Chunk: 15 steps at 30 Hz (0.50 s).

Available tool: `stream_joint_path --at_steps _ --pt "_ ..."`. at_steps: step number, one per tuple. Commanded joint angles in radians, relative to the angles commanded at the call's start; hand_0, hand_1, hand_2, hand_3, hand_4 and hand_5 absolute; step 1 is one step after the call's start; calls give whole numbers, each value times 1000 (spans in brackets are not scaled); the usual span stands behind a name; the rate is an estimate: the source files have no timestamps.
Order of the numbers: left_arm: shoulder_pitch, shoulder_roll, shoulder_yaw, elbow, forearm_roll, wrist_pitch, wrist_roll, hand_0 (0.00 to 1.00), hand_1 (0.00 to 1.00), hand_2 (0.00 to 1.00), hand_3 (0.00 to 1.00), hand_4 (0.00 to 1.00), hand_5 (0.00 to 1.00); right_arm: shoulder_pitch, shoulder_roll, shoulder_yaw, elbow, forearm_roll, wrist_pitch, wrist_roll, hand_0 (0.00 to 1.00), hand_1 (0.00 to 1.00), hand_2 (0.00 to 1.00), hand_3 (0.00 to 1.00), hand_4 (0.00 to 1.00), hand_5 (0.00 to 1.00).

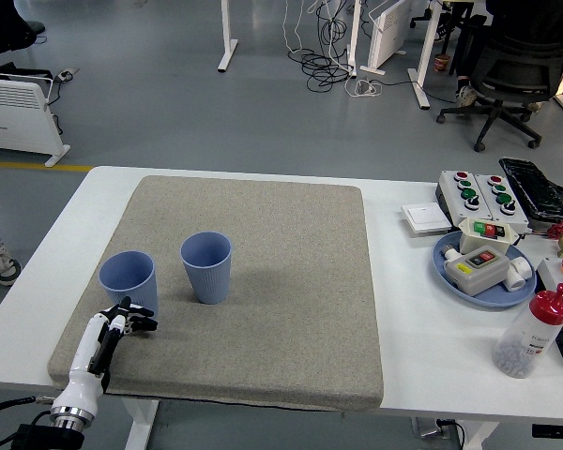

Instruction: Push cup pick cup insert cup

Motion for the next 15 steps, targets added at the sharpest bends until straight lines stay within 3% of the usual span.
stream_joint_path --at_steps 11,15 --pt "-101 -32 30 107 -34 -4 -16 573 472 451 439 532 998 0 2 6 0 -9 0 -3 690 617 629 542 90 480" --pt "-152 -47 26 180 -14 -3 -20 573 472 451 439 532 998 1 3 6 0 -9 0 -3 690 617 629 542 90 480"
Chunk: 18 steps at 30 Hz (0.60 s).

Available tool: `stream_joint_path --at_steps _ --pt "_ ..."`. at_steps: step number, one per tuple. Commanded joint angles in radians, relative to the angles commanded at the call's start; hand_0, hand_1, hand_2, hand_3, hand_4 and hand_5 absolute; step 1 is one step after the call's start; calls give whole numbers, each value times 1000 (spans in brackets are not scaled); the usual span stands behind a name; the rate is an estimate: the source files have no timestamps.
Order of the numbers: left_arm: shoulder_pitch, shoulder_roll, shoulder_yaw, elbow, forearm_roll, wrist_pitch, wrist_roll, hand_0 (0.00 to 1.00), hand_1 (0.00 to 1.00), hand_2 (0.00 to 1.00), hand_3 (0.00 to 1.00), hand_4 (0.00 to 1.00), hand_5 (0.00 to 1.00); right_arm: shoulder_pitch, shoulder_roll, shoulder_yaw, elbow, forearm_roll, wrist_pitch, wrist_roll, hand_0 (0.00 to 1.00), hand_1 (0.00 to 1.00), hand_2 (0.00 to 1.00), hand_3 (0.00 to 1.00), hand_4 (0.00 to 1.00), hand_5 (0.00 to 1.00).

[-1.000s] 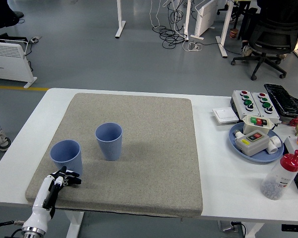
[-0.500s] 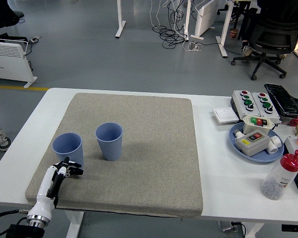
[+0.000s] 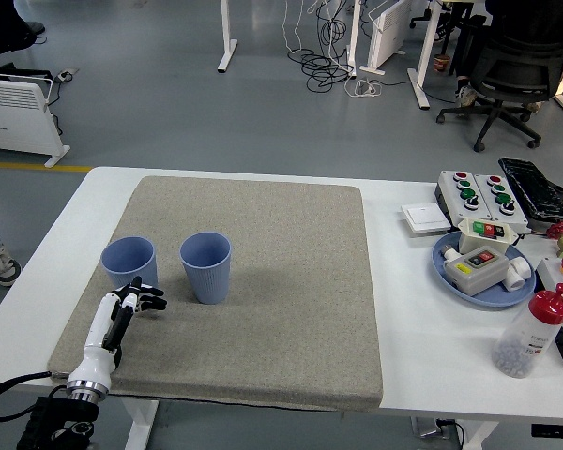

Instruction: Push cup pick cup insert cup

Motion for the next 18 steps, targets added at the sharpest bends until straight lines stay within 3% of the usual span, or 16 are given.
stream_joint_path --at_steps 18 --pt "-163 -33 54 230 -29 -17 -30 571 470 451 437 530 998 -1 3 3 1 -8 1 -2 690 618 630 543 90 481"
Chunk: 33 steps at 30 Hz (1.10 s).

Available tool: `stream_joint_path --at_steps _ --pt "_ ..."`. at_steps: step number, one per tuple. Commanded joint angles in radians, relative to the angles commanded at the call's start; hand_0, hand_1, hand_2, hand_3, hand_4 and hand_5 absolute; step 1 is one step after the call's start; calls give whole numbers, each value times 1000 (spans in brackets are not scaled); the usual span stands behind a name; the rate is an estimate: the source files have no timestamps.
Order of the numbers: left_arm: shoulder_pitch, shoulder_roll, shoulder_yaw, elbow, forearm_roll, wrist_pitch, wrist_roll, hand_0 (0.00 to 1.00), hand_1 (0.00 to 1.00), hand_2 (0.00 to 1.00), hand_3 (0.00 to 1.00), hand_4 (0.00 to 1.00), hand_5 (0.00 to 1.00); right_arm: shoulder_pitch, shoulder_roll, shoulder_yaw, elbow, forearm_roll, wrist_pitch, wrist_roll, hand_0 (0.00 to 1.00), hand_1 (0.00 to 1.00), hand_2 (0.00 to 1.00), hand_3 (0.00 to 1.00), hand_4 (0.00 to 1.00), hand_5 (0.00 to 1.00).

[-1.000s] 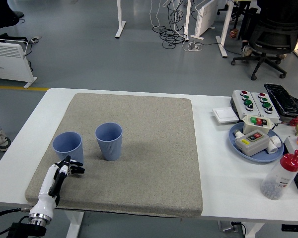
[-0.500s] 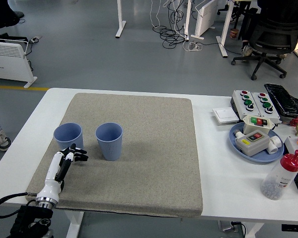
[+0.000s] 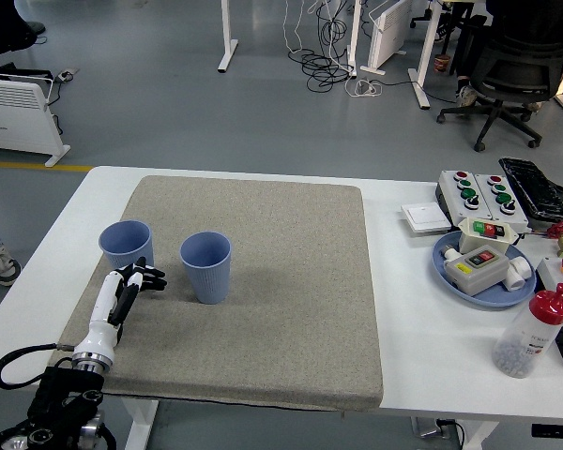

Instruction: Push cup pick cup insert cup

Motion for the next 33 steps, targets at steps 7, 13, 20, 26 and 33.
stream_joint_path --at_steps 7,13,20,26,33 --pt "-40 -7 17 52 -10 -6 -4 570 468 450 436 529 998 0 1 0 1 -1 0 0 690 619 630 543 90 480" --pt "-85 -25 32 102 -17 -11 -11 570 468 448 435 527 998 1 1 3 1 -6 1 -2 690 618 631 543 90 481" --pt "-106 -32 36 132 1 -16 -2 567 467 446 433 522 998 2 1 0 1 -1 0 0 689 619 631 543 91 480" --pt "-88 -25 23 96 19 -10 5 561 466 446 433 521 998 1 1 0 1 -2 1 0 689 619 631 543 91 485" --pt "-11 5 -24 2 70 8 25 548 466 446 433 520 998 -6 0 2 1 -6 1 -2 689 619 631 543 91 484"
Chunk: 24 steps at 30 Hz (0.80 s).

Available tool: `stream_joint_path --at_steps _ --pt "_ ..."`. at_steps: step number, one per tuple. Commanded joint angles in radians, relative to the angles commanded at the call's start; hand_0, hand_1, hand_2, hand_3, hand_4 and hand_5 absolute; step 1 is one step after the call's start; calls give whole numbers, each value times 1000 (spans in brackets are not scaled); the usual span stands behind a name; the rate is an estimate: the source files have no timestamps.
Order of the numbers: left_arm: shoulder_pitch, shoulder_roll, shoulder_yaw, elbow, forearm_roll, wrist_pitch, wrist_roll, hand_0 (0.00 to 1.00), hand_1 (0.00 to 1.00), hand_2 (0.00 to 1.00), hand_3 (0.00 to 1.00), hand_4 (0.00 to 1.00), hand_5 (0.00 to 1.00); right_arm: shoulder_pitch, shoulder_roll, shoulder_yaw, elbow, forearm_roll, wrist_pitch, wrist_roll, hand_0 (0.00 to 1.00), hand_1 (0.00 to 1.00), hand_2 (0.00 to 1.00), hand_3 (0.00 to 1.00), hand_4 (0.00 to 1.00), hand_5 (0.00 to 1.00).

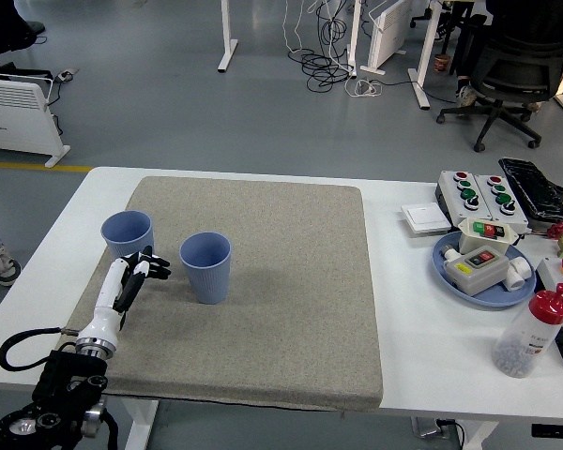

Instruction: Push cup pick cup insert cup

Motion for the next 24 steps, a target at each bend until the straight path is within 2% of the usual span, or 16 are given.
stream_joint_path --at_steps 2,4,5,7,10,11,12,14,16,17,20,22,23,24 --pt "29 11 -19 -34 13 8 4 548 466 446 433 520 998 -2 0 1 0 -1 0 0 689 619 631 543 91 484" --pt "61 27 -38 -76 27 35 5 548 466 446 433 520 998 -3 0 0 0 1 0 0 689 619 631 543 91 484" --pt "81 38 -47 -107 35 55 6 360 459 448 436 526 998 -4 0 -1 0 3 -1 1 689 619 631 543 91 484" --pt "105 57 -60 -146 51 79 5 360 459 448 436 526 998 -6 0 -2 0 5 -1 2 689 619 631 543 91 484" --pt "135 87 -78 -243 85 126 0 360 459 448 436 526 998 -7 0 -1 -1 4 -1 1 689 619 631 543 91 484" --pt "141 100 -88 -277 106 144 0 281 460 453 454 573 998 -8 0 0 -1 2 -1 0 689 619 631 543 91 484" --pt "144 108 -94 -312 124 159 0 281 460 453 454 573 998 -9 0 0 -1 1 -1 0 689 619 631 543 91 484" --pt "142 128 -116 -379 178 186 20 281 460 453 454 573 998 -11 0 1 -1 0 0 -1 689 619 631 543 91 484" --pt "123 152 -141 -454 260 192 89 281 460 453 454 573 998 -13 0 1 -1 0 0 -1 689 619 631 543 91 484" --pt "117 158 -146 -475 295 191 115 374 510 502 501 626 998 -14 0 1 -1 0 0 -2 689 619 631 543 91 484" --pt "82 183 -152 -525 402 163 193 374 510 502 501 626 998 -13 0 1 0 0 0 -3 689 619 631 543 91 484" --pt "23 209 -148 -560 486 90 278 374 510 502 501 626 998 -12 -1 -2 0 7 0 -2 689 619 631 543 91 484" --pt "-6 217 -141 -564 525 53 317 886 827 848 809 861 891 -12 -1 -3 0 10 0 -2 689 619 631 543 92 483" --pt "-34 224 -132 -560 571 17 362 886 827 848 809 861 891 -11 -1 -4 0 11 0 -2 689 619 631 543 92 483"
